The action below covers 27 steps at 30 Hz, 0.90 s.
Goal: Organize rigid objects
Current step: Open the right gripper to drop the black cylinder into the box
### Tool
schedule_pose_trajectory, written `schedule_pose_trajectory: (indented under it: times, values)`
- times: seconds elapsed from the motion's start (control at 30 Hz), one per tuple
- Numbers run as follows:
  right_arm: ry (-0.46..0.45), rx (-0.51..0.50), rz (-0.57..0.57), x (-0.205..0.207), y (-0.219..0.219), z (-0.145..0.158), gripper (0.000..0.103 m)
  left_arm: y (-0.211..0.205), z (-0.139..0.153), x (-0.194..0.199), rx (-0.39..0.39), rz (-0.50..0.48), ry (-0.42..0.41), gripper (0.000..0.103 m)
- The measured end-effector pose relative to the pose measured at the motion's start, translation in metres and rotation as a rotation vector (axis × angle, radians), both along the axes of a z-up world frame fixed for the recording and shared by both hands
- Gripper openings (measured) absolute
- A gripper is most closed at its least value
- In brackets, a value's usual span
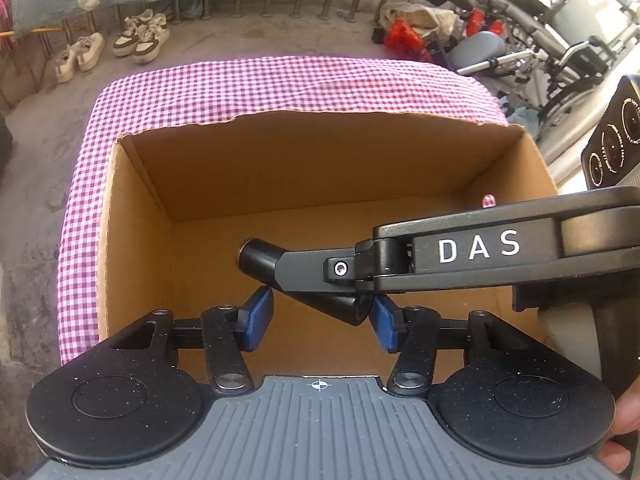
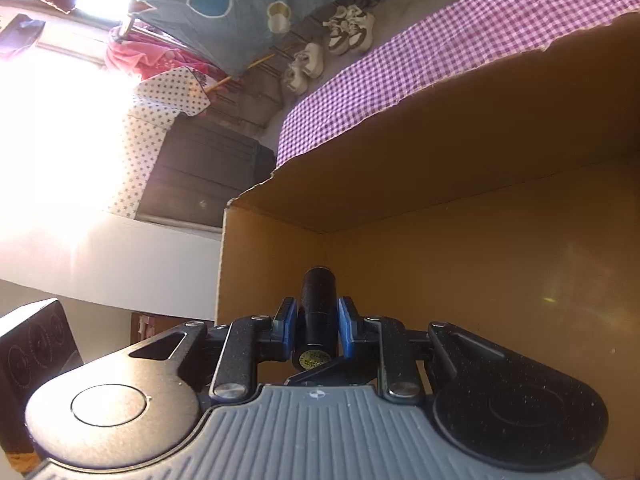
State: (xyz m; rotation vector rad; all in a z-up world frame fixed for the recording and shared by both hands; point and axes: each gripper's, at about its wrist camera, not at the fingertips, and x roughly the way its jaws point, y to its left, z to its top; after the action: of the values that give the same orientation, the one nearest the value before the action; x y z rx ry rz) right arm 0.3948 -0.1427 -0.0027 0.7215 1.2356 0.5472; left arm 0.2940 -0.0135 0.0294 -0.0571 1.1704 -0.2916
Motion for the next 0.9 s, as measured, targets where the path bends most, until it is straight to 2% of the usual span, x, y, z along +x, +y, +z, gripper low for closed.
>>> schedule_pose_trajectory:
  times: [0.1,0.23,0.37,0.53,0.57,0.63,0.67,0.7,0.9]
  values:
    - [0.039,-0.002,-0.014,0.013,0.008,-0.015,0.024,0.004,-0.003,0.008,-0.004,0.02,0.017,0.053]
    - [0.101,-0.009,0.022,0.023,0.018,-0.029,0.024,0.007,-0.002,0.008,-0.01,0.038,0.028,0.06]
    - [0.114,-0.028,0.041,0.035,0.023,-0.033,0.027,0.01,-0.004,0.013,-0.003,0.029,0.032,0.062]
    - [0.128,0.008,-0.008,0.043,0.014,-0.038,0.027,0.008,-0.005,0.02,-0.003,0.042,0.037,0.062]
    - [0.128,0.021,-0.019,0.044,0.013,-0.038,0.029,0.009,-0.004,0.02,-0.004,0.045,0.036,0.062]
    - [0.113,0.043,-0.034,0.043,0.009,-0.037,0.044,0.009,-0.003,0.019,-0.003,0.046,0.034,0.062]
    - [0.098,0.049,-0.039,0.042,0.008,-0.035,0.057,0.01,-0.003,0.019,-0.001,0.047,0.032,0.062]
    - [0.084,0.05,-0.047,0.041,0.007,-0.032,0.061,0.01,-0.003,0.019,-0.004,0.047,0.031,0.062]
    - [0.044,0.08,-0.075,0.03,-0.01,-0.012,0.061,0.013,0.005,0.011,-0.013,0.049,0.015,0.062]
